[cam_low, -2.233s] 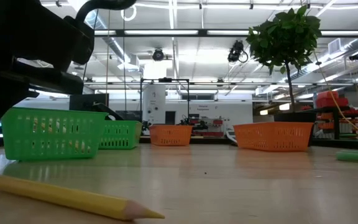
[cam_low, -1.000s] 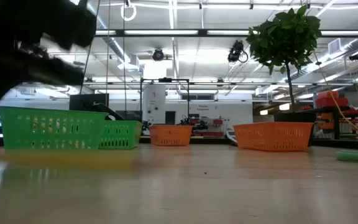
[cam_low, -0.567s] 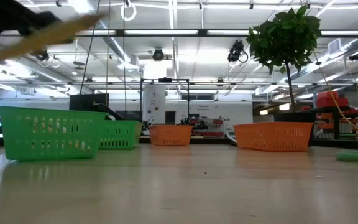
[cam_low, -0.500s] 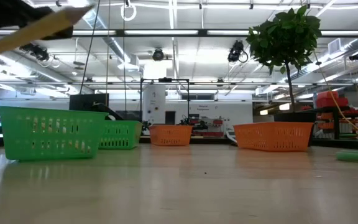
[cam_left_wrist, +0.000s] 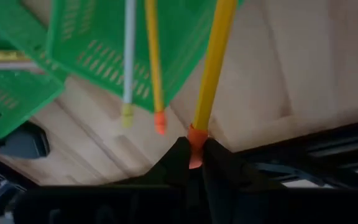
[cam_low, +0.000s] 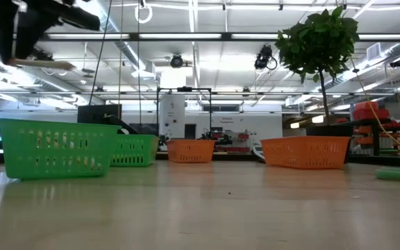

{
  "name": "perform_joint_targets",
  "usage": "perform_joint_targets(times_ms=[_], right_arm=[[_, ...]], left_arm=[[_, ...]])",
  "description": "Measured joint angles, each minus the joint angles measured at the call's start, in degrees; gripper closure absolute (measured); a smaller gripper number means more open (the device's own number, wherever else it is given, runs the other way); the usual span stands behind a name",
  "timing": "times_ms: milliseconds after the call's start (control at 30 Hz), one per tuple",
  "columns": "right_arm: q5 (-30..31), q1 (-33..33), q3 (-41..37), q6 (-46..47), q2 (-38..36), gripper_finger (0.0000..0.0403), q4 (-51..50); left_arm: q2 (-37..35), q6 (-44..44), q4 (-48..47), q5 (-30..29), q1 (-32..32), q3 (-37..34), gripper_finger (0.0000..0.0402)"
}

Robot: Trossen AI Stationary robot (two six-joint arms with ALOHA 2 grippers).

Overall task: Sort crayons/erasers/pens/pencils in bins
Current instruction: Put the yellow pencil into the bottom green bin

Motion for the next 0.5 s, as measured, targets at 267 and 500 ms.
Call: perform_joint_targets(times_ms=[267, 500], right_arm=[[0.11, -0.2, 0.01, 0.28, 0.0, 0.0276, 0.65], [-0.15, -0.09, 0.0, 0.26, 0.0, 0.0276, 0.62]], left_arm=[[-0.06, 3.44, 0.04, -0.19, 8.3, -2.08, 0.0366], [-0.82, 10.15, -0.03, -0.74, 12.18, -3.68, 0.0365]])
